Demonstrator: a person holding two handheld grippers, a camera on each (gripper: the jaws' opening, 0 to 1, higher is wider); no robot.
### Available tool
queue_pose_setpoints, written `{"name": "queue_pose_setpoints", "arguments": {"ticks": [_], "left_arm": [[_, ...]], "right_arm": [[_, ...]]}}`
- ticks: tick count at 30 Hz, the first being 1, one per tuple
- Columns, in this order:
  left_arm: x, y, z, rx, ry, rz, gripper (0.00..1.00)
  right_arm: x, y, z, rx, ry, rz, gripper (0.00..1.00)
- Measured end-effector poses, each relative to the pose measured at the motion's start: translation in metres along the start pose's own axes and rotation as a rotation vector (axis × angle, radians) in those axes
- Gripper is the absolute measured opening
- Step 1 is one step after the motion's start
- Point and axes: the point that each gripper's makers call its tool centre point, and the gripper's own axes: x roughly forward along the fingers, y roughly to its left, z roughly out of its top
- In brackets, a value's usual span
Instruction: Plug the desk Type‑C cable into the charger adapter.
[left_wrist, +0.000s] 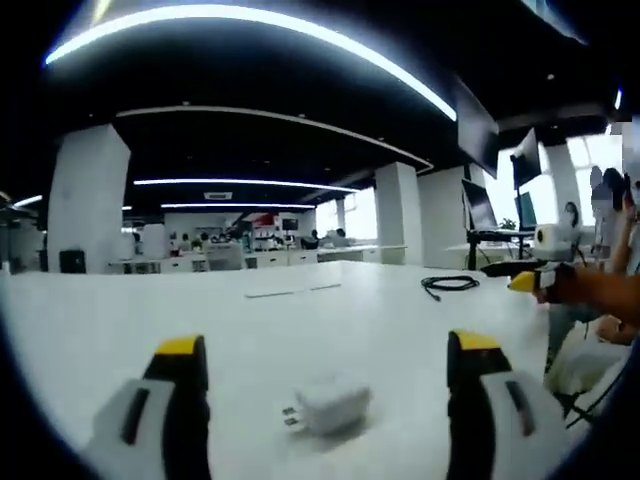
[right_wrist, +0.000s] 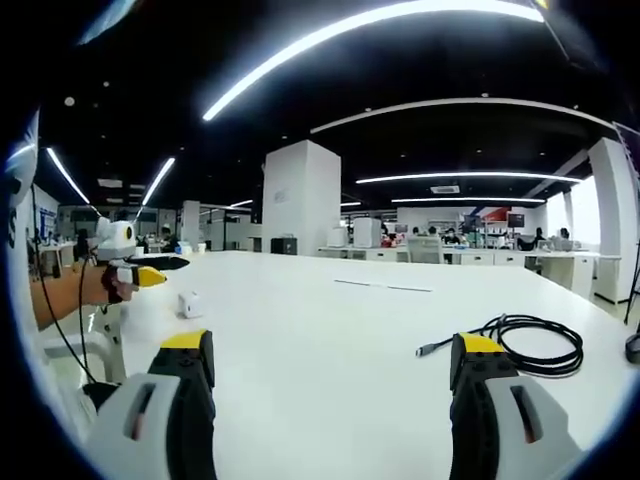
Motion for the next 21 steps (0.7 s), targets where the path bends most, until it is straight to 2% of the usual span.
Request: {"name": "queue_pose_setpoints", "arguments": {"ticks": [1,4,9,14,21], "left_arm": [[-0.002,0.001,-0.003,-0.028,0.019,0.016,1.00],[-0.005,0.004,-0.005,-0.044,0.024,0.037,1.00],[-0.009,0.010,-0.010,-0.058,0.010,0.068,1.00],[-0.007,0.012,-0.013,-0.068,0.022,0.066,1.00],[-0.002,0.009,-0.012,-0.057,0.034,0.054,1.00]], "right_arm": [[0.001,0.000,0.000,0.002,-0.001,-0.001,1.00],[0.002,0.000,-0.002,0.003,0.003,-0.002,1.00],[0.003,0.001,-0.003,-0.003,0.014,-0.004,1.00],[0.002,-0.001,-0.005,-0.004,0.017,-0.010,1.00],[0.001,-0.019,-0.013,-0.016,0.065,-0.022,1.00]]}}
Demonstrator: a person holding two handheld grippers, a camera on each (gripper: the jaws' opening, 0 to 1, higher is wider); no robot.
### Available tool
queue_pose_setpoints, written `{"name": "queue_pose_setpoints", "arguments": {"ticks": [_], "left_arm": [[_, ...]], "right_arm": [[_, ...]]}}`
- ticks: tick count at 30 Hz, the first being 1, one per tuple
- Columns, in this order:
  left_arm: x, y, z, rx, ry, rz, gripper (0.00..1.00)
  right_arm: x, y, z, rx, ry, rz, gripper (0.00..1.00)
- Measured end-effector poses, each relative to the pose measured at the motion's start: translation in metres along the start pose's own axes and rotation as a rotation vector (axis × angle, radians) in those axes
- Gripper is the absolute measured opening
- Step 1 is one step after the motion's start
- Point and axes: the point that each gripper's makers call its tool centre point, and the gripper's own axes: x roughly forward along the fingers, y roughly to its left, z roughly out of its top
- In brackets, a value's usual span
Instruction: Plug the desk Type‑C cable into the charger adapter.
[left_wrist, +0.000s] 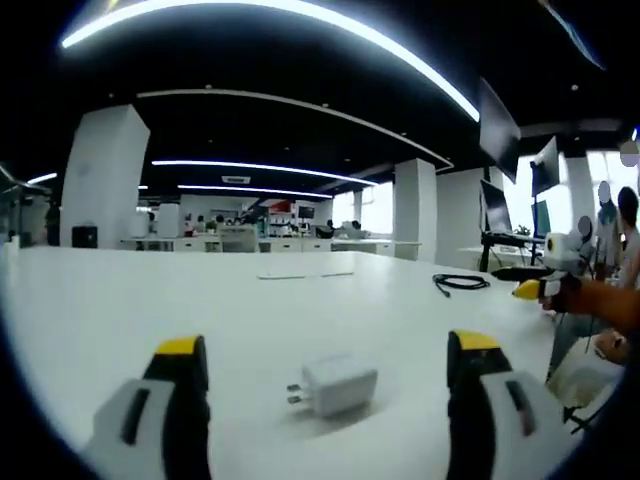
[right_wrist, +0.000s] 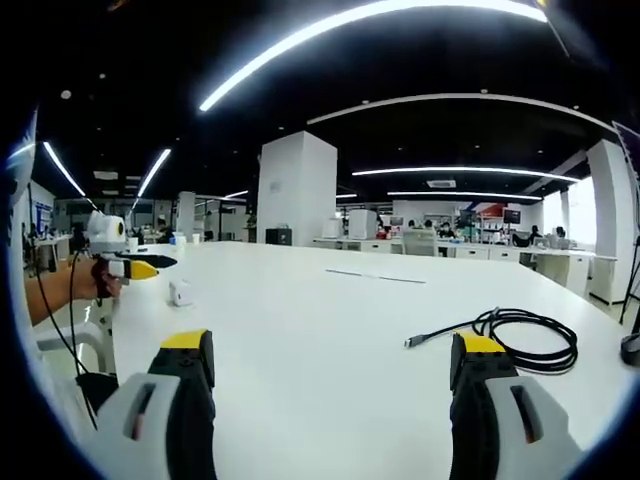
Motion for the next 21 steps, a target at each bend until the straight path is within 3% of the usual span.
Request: {"name": "queue_pose_setpoints", "arguments": {"ticks": [10,12,21], "left_arm": [[0.000,-0.002,-0.001,-0.014,0.004,-0.004,1.00],[-0.001,-0.001,-0.006,-0.028,0.016,-0.002,1.00],[-0.006,-0.003,-0.004,-0.005,0.015,-0.011,1.00]], "right_arm": [[0.003,-0.023,0.000,-0.029,0.037,-0.013,0.95],[0.005,-0.036,0.002,-0.035,0.048,-0.021,0.93],[0.010,-0.065,-0.006,-0.066,0.142,-0.024,0.86]]}}
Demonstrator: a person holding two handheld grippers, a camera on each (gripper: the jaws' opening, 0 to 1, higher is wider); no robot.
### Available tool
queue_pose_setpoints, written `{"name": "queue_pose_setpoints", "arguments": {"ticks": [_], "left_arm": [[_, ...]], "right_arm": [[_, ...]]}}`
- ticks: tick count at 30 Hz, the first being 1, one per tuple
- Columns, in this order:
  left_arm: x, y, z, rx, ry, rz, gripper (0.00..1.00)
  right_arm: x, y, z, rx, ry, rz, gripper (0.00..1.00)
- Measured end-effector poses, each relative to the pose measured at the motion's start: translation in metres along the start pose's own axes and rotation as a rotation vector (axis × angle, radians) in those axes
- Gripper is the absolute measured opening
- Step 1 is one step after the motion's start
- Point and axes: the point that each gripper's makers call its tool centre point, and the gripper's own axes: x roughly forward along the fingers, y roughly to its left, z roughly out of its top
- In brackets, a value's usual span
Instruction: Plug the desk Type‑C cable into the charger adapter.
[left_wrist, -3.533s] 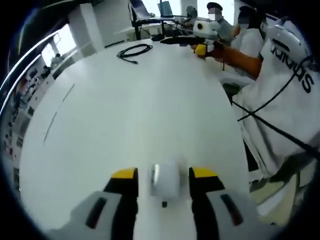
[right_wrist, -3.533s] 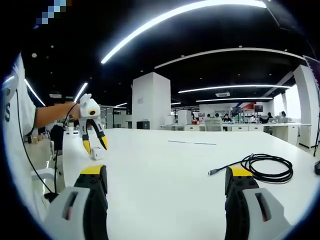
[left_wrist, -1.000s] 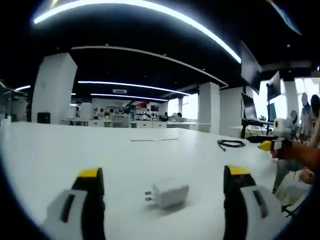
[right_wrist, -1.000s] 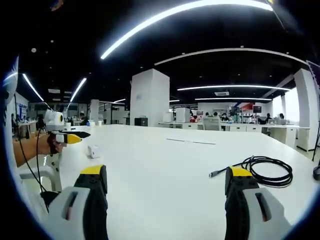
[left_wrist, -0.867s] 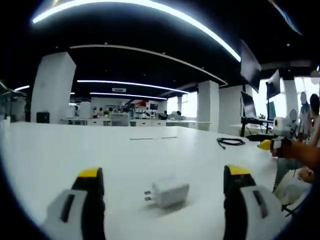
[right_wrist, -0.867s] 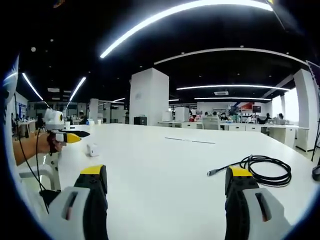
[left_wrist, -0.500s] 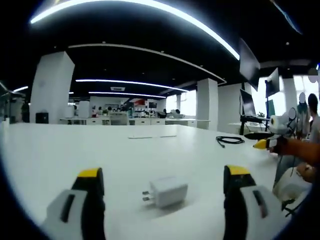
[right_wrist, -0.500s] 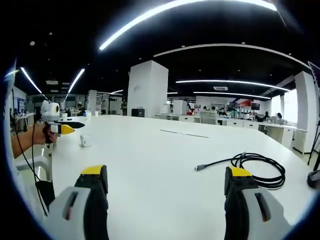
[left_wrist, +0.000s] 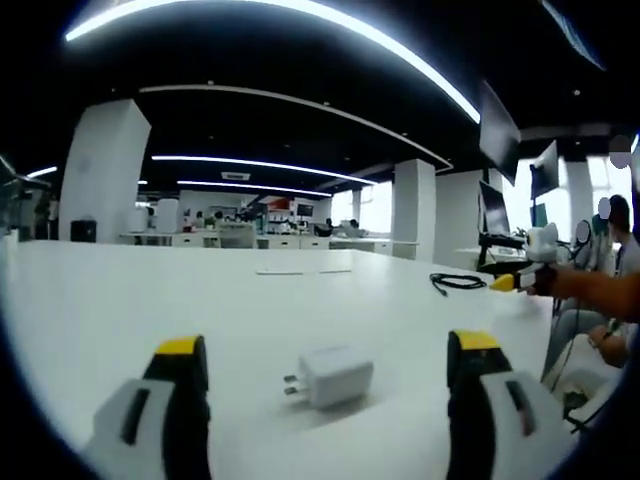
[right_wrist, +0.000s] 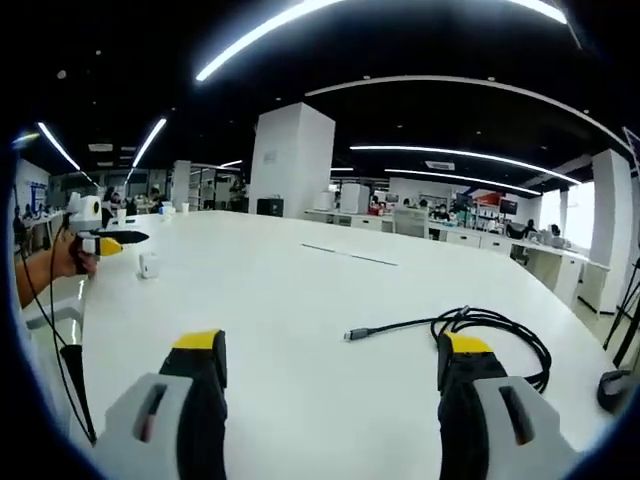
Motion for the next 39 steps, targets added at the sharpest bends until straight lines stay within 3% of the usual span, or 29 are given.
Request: {"name": "queue_pose_setpoints", "arguments": {"ticks": [7,12,17,25,39], "left_arm": [[-0.001,-0.001,0.002,0.003,-0.002,-0.001,1.00],[-0.005,0.001,0.003,0.030,0.002,0.015,1.00],[-0.004,0.001,0.005,0.003,-0.002,0.005,1.00],[-0.001,0.000,0.007,0.008,0.000,0.000,1.00],[-0.009,0.006,0.013,0.022,-0.013,0.021,1.00]], "right_arm": [[0.009,-0.025,-0.009,-0.008,0.060,-0.008,0.76],[0.017,-0.034,-0.018,-0.003,0.104,-0.002,0.72],[0.018,-0.042,-0.024,-0.007,0.158,0.007,0.64],[0.020,-0.064,-0.031,0.012,0.217,-0.003,0.63],[0.023,-0.071,-0.039,0.033,0.298,0.029,0.56]]}}
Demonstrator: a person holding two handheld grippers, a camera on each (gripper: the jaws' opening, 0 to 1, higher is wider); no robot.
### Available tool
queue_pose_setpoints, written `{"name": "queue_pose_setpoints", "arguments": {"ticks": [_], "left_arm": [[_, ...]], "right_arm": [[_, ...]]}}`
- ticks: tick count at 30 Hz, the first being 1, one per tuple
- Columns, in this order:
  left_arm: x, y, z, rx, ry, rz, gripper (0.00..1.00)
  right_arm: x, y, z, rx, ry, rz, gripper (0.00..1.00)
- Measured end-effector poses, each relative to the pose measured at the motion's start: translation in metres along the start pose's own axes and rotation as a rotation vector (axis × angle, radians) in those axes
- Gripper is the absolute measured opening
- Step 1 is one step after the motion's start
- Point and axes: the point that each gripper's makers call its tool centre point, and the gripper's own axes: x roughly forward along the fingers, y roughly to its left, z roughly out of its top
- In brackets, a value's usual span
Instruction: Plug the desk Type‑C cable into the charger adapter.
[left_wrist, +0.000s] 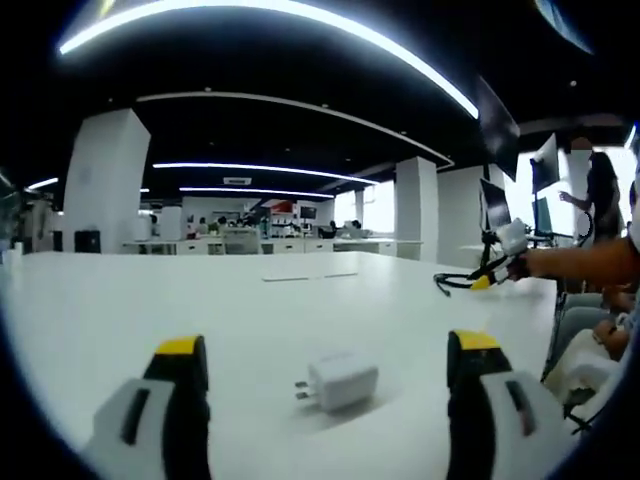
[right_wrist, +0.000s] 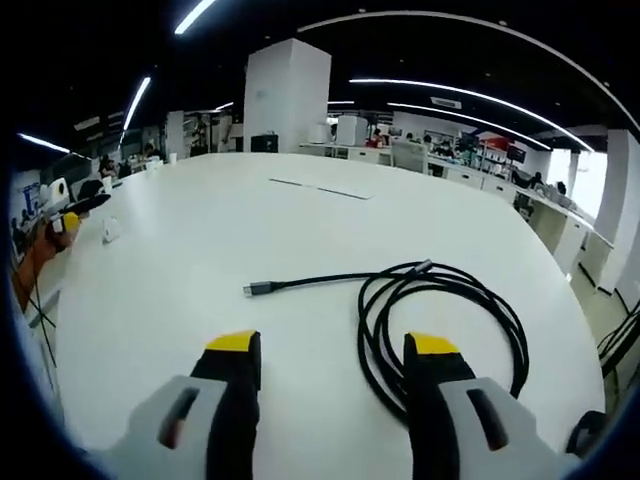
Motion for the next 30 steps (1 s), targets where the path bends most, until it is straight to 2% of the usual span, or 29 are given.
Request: {"name": "queue_pose_setpoints", "arguments": {"ticks": [5,6,11,17,27,30], "left_arm": [[0.000,0.001,0.001,-0.002,-0.004,0.002,1.00],[0.000,0.000,0.002,-0.002,-0.005,0.000,1.00],[-0.001,0.000,0.002,0.005,-0.011,0.001,1.00],[-0.003,0.005,-0.002,-0.007,-0.008,0.012,1.00],[-0.004,0.009,-0.005,0.003,-0.005,0.030,1.00],[-0.005,0.008,-0.007,0.033,0.007,0.033,1.00]], "right_arm": [[0.001,-0.003,-0.001,-0.009,0.013,-0.005,0.50],[0.002,-0.013,-0.005,0.010,0.038,-0.006,0.50],[0.002,-0.017,-0.008,0.011,0.060,-0.008,0.46],[0.001,-0.013,-0.010,0.018,0.084,0.016,0.37],[0.003,-0.012,-0.013,0.018,0.093,0.014,0.31],[0.004,-0.009,-0.013,0.016,0.102,0.023,0.28]]}}
